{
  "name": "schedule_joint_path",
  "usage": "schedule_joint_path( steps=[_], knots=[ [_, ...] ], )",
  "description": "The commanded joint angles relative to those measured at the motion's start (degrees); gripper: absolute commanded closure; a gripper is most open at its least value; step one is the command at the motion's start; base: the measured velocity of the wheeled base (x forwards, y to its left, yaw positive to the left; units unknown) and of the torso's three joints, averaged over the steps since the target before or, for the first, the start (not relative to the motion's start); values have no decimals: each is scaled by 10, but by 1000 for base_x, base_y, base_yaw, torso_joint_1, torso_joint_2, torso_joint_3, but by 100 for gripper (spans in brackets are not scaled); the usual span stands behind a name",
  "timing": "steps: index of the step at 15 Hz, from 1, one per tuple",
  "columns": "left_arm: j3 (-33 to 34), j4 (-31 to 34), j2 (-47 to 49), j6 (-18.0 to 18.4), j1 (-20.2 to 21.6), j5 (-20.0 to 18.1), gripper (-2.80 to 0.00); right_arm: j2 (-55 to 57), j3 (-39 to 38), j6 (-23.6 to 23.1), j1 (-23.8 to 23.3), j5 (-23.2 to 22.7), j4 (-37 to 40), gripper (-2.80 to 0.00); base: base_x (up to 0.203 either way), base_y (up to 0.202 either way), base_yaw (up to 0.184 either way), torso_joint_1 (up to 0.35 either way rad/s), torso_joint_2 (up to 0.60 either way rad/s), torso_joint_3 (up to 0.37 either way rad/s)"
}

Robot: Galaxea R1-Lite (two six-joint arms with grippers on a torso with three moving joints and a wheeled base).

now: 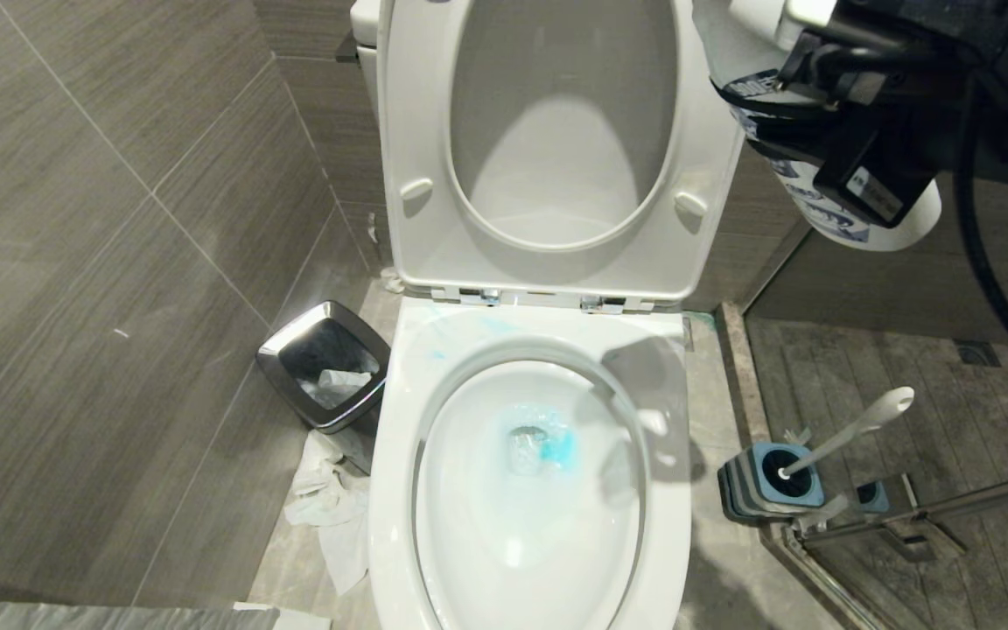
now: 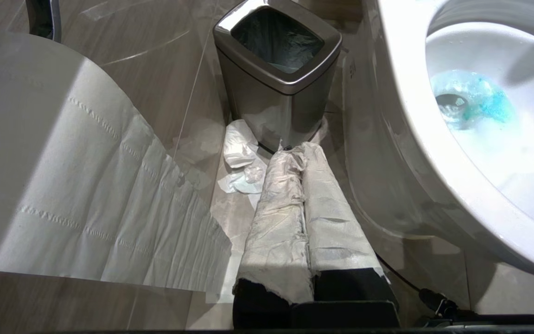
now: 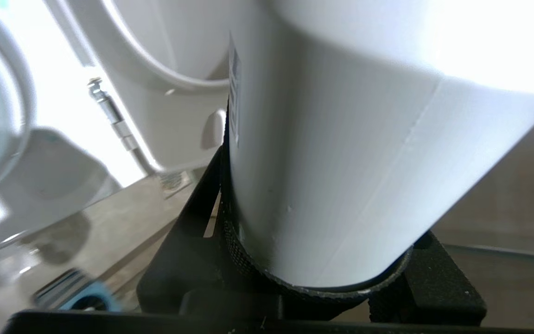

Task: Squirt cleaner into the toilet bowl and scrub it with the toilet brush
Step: Place the cleaning agent on the floor

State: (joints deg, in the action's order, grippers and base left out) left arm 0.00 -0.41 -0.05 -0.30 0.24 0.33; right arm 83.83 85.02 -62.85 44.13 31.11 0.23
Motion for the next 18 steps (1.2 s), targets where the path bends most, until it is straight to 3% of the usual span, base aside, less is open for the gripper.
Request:
schedule_joint_path(
  steps=[1, 3, 6, 8, 12, 15, 18],
  knots=[
    [4, 0, 0, 0, 0, 0, 0, -16, 28, 24, 0, 1, 63, 0, 0, 0, 0, 0, 0, 0],
    [4, 0, 0, 0, 0, 0, 0, -22, 67, 82, 0, -19, 141, 0, 0, 0, 0, 0, 0, 0],
    [4, 0, 0, 0, 0, 0, 0, -20, 132, 132, -1, -49, 196, 0, 0, 0, 0, 0, 0, 0],
    [4, 0, 0, 0, 0, 0, 0, -13, 179, 191, -2, -51, 214, 0, 0, 0, 0, 0, 0, 0],
    [4, 0, 0, 0, 0, 0, 0, -38, 192, 318, -9, -52, 217, 0, 0, 0, 0, 0, 0, 0],
    [4, 0, 0, 0, 0, 0, 0, -44, 196, 369, -75, -60, 215, 0, 0, 0, 0, 0, 0, 0],
    [4, 0, 0, 0, 0, 0, 0, -50, 199, 405, -181, -104, 213, 0, 0, 0, 0, 0, 0, 0]
  ],
)
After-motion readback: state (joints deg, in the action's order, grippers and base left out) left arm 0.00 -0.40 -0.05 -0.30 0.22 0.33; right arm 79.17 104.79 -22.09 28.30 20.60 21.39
